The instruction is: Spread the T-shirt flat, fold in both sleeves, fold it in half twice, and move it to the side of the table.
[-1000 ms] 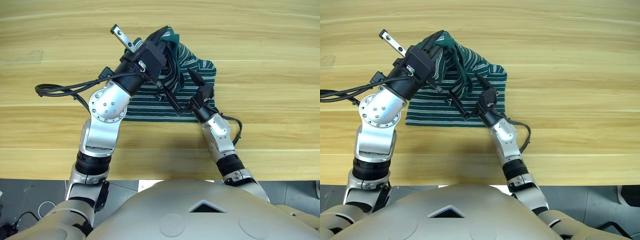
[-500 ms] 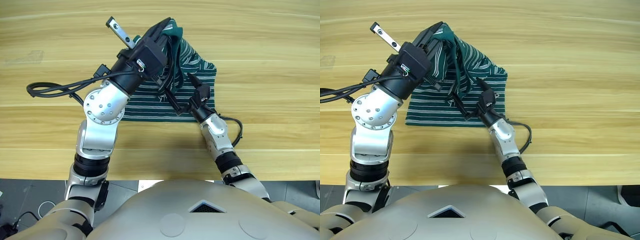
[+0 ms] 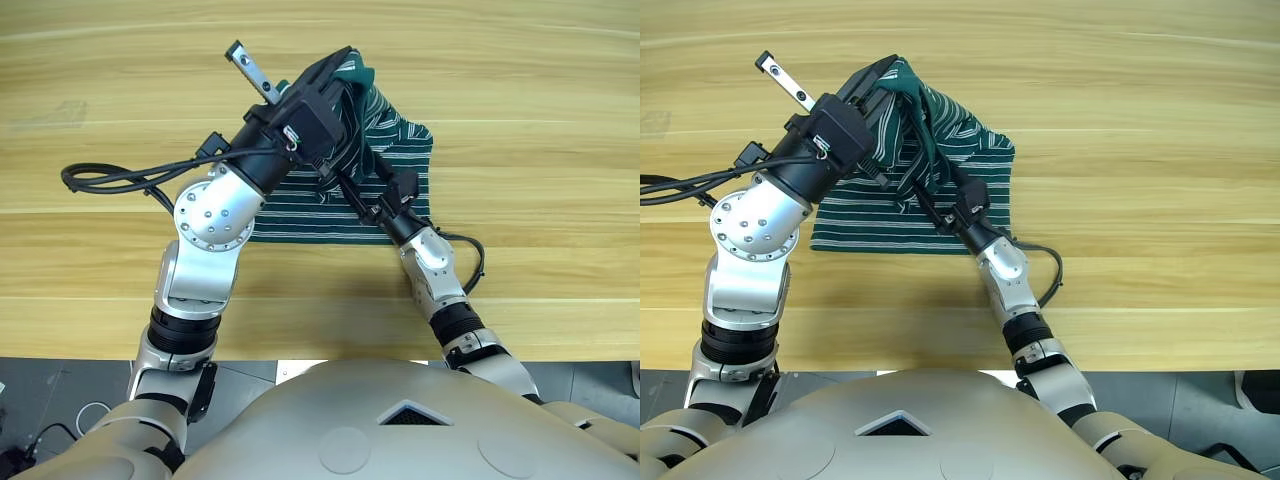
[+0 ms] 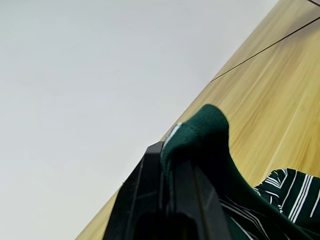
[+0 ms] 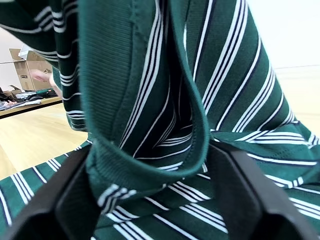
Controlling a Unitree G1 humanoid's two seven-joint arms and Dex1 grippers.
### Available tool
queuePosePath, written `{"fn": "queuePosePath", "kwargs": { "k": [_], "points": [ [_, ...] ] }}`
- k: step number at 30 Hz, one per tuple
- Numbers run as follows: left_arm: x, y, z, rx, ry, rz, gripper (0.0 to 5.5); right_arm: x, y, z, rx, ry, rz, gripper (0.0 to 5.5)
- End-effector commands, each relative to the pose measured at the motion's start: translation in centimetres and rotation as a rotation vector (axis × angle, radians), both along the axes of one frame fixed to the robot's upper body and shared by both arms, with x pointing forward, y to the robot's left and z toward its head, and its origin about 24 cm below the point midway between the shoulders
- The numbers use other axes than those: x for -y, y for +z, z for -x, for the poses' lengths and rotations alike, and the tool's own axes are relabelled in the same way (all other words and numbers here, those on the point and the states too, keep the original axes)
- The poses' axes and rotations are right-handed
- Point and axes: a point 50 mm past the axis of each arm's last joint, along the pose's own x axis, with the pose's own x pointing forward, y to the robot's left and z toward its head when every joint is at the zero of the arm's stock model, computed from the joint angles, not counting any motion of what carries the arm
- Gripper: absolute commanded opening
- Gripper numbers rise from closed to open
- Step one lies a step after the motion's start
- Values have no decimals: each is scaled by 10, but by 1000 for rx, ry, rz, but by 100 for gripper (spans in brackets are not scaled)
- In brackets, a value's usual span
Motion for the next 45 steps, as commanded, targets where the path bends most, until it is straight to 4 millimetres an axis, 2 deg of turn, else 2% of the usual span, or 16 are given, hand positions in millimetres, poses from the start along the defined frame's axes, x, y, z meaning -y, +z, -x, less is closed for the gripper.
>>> {"fn": "queuePosePath", "kwargs": {
  "k": [1,8,11,14,18,21,24,26,28,31,36,41,45],
  "points": [
    [0,-1,0,2,7,-14,0,-36,19,1,22,11,-147,242],
    [-6,-2,-5,4,33,-17,0,-34,20,0,32,4,-145,118],
    [-14,-6,-10,-7,70,-22,0,-32,22,-1,43,4,-141,51],
    [-23,-8,-15,-8,114,-32,0,-24,26,-6,70,-5,-129,5],
    [-36,-7,-21,-2,162,-41,0,-7,34,-13,118,-13,-91,1],
    [-45,-4,-25,3,187,-51,0,18,46,-21,183,9,-13,1],
    [-52,-1,-30,5,205,-72,0,59,72,-39,304,65,190,1],
    [-50,3,-32,15,182,-92,0,88,99,-51,389,119,352,1],
    [-52,15,-37,43,167,-120,0,112,137,-62,495,180,543,1],
    [-59,36,-44,69,144,-171,0,132,180,-69,592,264,765,1],
    [-61,72,-56,57,25,-316,0,155,237,-75,637,373,972,1],
    [-60,116,-61,18,-50,-446,0,148,281,-77,708,457,1043,1],
    [-65,138,-60,-18,-89,-573,0,147,300,-73,703,522,992,1]
  ]
}}
